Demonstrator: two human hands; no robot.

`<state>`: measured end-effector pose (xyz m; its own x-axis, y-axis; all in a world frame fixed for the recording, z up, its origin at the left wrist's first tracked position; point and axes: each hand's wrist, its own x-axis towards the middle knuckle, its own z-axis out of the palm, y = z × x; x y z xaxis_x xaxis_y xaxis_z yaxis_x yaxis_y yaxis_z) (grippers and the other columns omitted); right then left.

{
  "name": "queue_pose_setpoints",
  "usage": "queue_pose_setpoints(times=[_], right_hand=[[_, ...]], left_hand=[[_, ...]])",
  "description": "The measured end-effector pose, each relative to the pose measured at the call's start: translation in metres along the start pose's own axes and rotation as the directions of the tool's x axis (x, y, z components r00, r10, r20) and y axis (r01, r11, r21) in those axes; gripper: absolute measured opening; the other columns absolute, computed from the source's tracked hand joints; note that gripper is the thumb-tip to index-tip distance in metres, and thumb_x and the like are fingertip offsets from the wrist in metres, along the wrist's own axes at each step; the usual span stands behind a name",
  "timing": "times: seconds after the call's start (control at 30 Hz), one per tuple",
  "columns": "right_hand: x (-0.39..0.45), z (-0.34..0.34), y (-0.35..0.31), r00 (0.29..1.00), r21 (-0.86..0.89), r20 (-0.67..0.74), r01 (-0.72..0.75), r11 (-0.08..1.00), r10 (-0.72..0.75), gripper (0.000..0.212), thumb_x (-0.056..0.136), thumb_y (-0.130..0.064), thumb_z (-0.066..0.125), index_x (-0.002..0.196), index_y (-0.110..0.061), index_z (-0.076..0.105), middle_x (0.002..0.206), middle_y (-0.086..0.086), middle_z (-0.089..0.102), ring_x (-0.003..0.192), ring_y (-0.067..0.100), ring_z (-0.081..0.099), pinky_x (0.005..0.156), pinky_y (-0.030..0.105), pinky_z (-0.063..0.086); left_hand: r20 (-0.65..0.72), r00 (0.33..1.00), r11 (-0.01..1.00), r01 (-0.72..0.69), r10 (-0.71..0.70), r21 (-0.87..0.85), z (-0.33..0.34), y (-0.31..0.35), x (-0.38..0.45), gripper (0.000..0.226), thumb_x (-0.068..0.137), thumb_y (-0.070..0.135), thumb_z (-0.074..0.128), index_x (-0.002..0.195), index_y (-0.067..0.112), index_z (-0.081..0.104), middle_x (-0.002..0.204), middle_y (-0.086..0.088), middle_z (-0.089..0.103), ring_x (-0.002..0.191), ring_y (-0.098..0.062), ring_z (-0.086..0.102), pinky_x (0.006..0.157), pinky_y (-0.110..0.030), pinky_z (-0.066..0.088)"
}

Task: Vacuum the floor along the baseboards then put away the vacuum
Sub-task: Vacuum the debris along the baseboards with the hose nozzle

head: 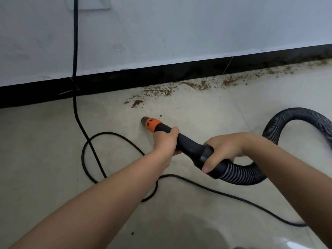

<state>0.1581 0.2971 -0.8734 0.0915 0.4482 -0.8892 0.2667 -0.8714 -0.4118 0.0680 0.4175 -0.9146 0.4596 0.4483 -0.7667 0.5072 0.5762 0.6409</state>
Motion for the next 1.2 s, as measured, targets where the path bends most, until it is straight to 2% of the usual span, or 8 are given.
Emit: queue_pose_setpoints(times=[0.17, 0.3, 0.47, 0.57, 0.7, 0.8, 0.97, 1.2], right_hand=[[-0.018, -0.008, 0.016, 0.994, -0.068, 0.066, -0.080, 0.994, 0.084, 0.040, 0.059, -0.027, 0.080, 0.094, -0.018, 0.061, 0.085, -0.001, 0.069, 0.077, 0.013, 0.068, 0.064, 0.029, 0.056], [-0.019, -0.011, 0.025, 0.995, -0.055, 0.017, -0.093, 0.994, 0.094, 0.034, 0.065, -0.027, 0.081, 0.091, -0.019, 0.061, 0.083, -0.001, 0.068, 0.078, 0.014, 0.068, 0.061, 0.027, 0.055], [-0.015, -0.014, 0.028, 0.993, -0.070, -0.012, -0.115, 0.991, 0.114, 0.025, 0.075, -0.023, 0.076, 0.093, -0.017, 0.060, 0.088, 0.001, 0.068, 0.087, 0.019, 0.068, 0.063, 0.028, 0.055], [-0.026, -0.020, 0.026, 0.986, -0.074, 0.064, -0.150, 0.986, 0.154, 0.039, 0.061, -0.026, 0.080, 0.094, -0.016, 0.061, 0.085, 0.001, 0.069, 0.076, 0.015, 0.069, 0.058, 0.026, 0.055], [-0.040, -0.026, 0.027, 0.975, -0.059, 0.132, -0.174, 0.983, 0.180, 0.036, 0.055, -0.026, 0.072, 0.088, -0.015, 0.061, 0.072, -0.001, 0.069, 0.063, 0.011, 0.068, 0.052, 0.024, 0.054], [-0.033, -0.023, 0.025, 0.984, -0.032, 0.046, -0.168, 0.985, 0.170, 0.028, 0.069, -0.022, 0.078, 0.089, -0.014, 0.061, 0.078, 0.001, 0.069, 0.073, 0.016, 0.068, 0.056, 0.027, 0.056], [0.000, -0.017, 0.015, 0.988, -0.030, -0.127, -0.096, 0.995, 0.091, 0.036, 0.073, -0.027, 0.074, 0.102, -0.008, 0.062, 0.093, 0.008, 0.069, 0.091, 0.026, 0.069, 0.072, 0.034, 0.058], [0.021, -0.017, -0.008, 0.997, -0.019, -0.073, 0.021, 1.000, -0.022, 0.023, 0.077, -0.021, 0.072, 0.094, -0.011, 0.060, 0.089, 0.007, 0.066, 0.089, 0.026, 0.067, 0.076, 0.037, 0.056]], left_hand=[[0.115, 0.992, 0.999, 0.054, -0.054, 0.002, 0.022, -0.008, -0.005, 0.049, 0.094, 0.023, 0.050, 0.134, 0.003, 0.029, 0.122, -0.014, 0.051, 0.078, -0.018, 0.057, 0.049, -0.025, 0.051], [0.149, 0.988, 0.999, 0.022, -0.028, 0.038, 0.033, -0.004, -0.002, 0.048, 0.094, 0.022, 0.049, 0.133, 0.003, 0.029, 0.118, -0.013, 0.051, 0.093, -0.023, 0.055, 0.052, -0.026, 0.051], [0.165, 0.986, 0.999, 0.028, -0.034, 0.039, 0.039, -0.001, 0.002, 0.048, 0.094, 0.023, 0.048, 0.134, 0.005, 0.026, 0.116, -0.010, 0.049, 0.085, -0.021, 0.057, 0.068, -0.032, 0.052], [0.187, 0.980, 0.998, 0.060, -0.063, 0.024, 0.043, -0.008, 0.000, 0.050, 0.094, 0.024, 0.048, 0.135, 0.005, 0.027, 0.118, -0.011, 0.051, 0.080, -0.018, 0.057, 0.061, -0.029, 0.053], [0.222, 0.969, 0.994, 0.113, -0.108, -0.008, 0.050, -0.013, -0.005, 0.044, 0.095, 0.022, 0.047, 0.132, 0.004, 0.033, 0.094, -0.004, 0.051, 0.072, -0.014, 0.054, 0.056, -0.027, 0.052], [0.222, 0.972, 0.997, 0.070, -0.073, 0.024, 0.049, -0.003, 0.001, 0.041, 0.095, 0.022, 0.046, 0.130, 0.003, 0.035, 0.109, -0.010, 0.053, 0.084, -0.019, 0.057, 0.061, -0.031, 0.052], [0.147, 0.989, 0.999, 0.007, -0.013, 0.041, 0.039, 0.017, 0.020, 0.030, 0.096, 0.022, 0.044, 0.120, 0.005, 0.036, 0.126, -0.017, 0.049, 0.101, -0.028, 0.053, 0.067, -0.036, 0.050], [-0.043, 0.999, 1.000, -0.008, 0.008, 0.003, 0.010, 0.018, 0.029, 0.046, 0.094, 0.022, 0.045, 0.134, 0.003, 0.032, 0.116, -0.015, 0.051, 0.096, -0.028, 0.053, 0.065, -0.036, 0.050]])
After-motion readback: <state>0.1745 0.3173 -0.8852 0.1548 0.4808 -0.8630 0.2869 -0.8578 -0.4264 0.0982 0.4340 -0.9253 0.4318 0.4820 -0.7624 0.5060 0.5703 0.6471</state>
